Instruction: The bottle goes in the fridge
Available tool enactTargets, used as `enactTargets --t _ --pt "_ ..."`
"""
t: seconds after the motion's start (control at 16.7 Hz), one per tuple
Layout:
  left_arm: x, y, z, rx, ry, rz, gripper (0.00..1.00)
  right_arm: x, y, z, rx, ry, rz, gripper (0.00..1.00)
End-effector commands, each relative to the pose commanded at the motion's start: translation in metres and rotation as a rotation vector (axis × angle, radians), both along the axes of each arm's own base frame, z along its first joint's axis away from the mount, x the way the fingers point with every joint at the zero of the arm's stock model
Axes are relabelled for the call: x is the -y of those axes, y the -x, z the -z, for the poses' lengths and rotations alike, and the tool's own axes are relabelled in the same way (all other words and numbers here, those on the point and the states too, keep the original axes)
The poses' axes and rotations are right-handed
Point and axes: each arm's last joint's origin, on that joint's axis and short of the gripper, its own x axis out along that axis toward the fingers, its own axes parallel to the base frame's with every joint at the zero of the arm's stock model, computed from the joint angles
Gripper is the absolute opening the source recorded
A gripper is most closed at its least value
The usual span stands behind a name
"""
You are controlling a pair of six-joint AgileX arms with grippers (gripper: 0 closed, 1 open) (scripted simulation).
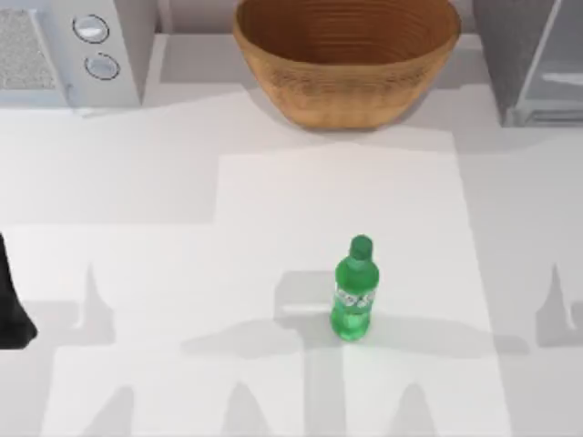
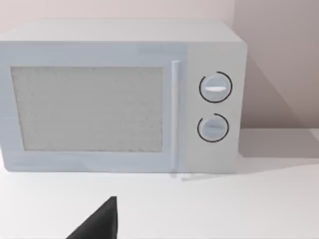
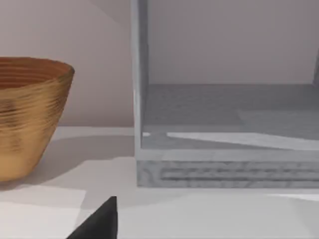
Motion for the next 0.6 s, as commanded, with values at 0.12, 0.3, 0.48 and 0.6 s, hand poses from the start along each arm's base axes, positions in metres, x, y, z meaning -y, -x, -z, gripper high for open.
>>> enactTargets --t 0.12,0.3,0.48,0.6 --pt "0.0 0.0 0.0 0.0 0.0 0.0 1.0 0.0 0.0 0.0 0.0 0.0 0.0 1.0" --pt "0.0 0.0 0.0 0.0 0.0 0.0 1.0 -0.004 -0.004 -0.002 0.001 0.002 -0.042 1.0" --pt "0.0 0.0 0.0 0.0 0.0 0.0 1.0 -0.014 -0.013 -0.005 -0.003 0.005 -0.124 1.0" --pt "0.0 0.0 0.0 0.0 0.0 0.0 1.0 -0.023 -0.022 -0.006 -0.013 0.007 -0.188 1.0"
